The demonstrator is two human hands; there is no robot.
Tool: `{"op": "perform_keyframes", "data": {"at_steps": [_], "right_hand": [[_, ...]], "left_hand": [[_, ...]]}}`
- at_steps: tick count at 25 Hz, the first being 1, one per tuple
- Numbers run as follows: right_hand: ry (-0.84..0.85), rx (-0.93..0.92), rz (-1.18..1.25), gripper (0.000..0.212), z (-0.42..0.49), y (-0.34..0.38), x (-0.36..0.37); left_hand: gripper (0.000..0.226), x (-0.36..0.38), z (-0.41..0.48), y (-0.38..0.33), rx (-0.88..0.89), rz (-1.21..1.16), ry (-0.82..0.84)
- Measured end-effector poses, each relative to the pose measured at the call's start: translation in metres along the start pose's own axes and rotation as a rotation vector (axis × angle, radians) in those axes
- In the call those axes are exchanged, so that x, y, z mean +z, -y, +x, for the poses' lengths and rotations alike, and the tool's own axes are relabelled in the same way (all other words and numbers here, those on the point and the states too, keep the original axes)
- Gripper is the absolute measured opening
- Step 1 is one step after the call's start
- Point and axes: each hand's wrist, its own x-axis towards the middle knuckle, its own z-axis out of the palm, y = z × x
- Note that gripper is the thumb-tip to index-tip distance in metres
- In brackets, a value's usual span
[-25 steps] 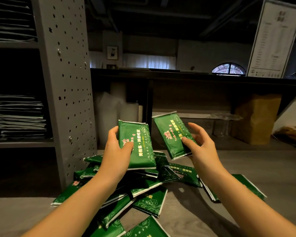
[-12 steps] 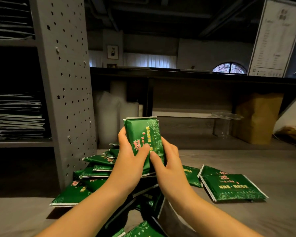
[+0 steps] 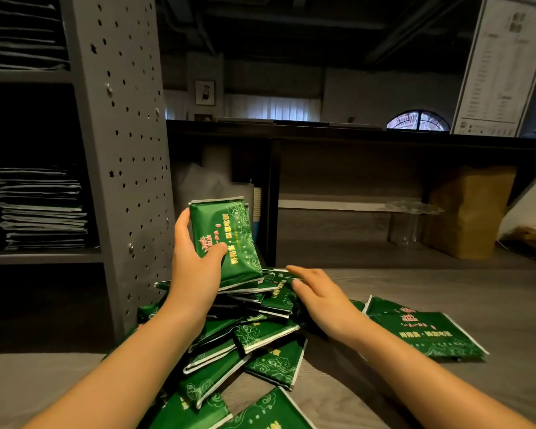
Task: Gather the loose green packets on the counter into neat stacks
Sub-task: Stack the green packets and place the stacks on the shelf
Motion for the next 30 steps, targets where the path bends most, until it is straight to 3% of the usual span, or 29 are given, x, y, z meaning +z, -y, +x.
{"op": "perform_keyframes", "data": {"at_steps": [3, 8, 13, 18, 25, 28, 30], "right_hand": [[0.143, 0.018, -0.141, 0.045, -0.002, 0.003, 0.007], [0.058, 0.158, -0.145, 0.036, -0.007, 0.008, -0.001], [0.122, 0.305, -0.186, 0.078, -0.005, -0.003, -0.011], [-0.005, 0.231, 0.108, 0.073, -0.006, -0.006, -0.015], [-0.433, 0.112, 0.605, 0.048, -0.004, 0.005, -0.032], [-0.464, 0.039, 0.892, 0.040, -0.010, 0.020, -0.039], [-0.437, -0.012, 0.950, 0.041, -0.013, 0.029, -0.036]], "left_hand": [[0.061, -0.001, 0.002, 0.002, -0.032, -0.008, -0.018], [0.061, -0.001, -0.001, 0.002, -0.043, -0.002, 0.010], [0.061, 0.000, -0.001, 0.002, -0.041, 0.011, 0.026], [0.063, 0.001, -0.003, 0.003, -0.035, 0.040, 0.040], [0.059, 0.005, -0.009, -0.002, -0.036, 0.035, 0.069], [0.057, 0.010, -0.014, -0.003, -0.044, 0.043, 0.134], [0.059, 0.013, -0.016, 0.001, -0.066, 0.045, 0.155]]}}
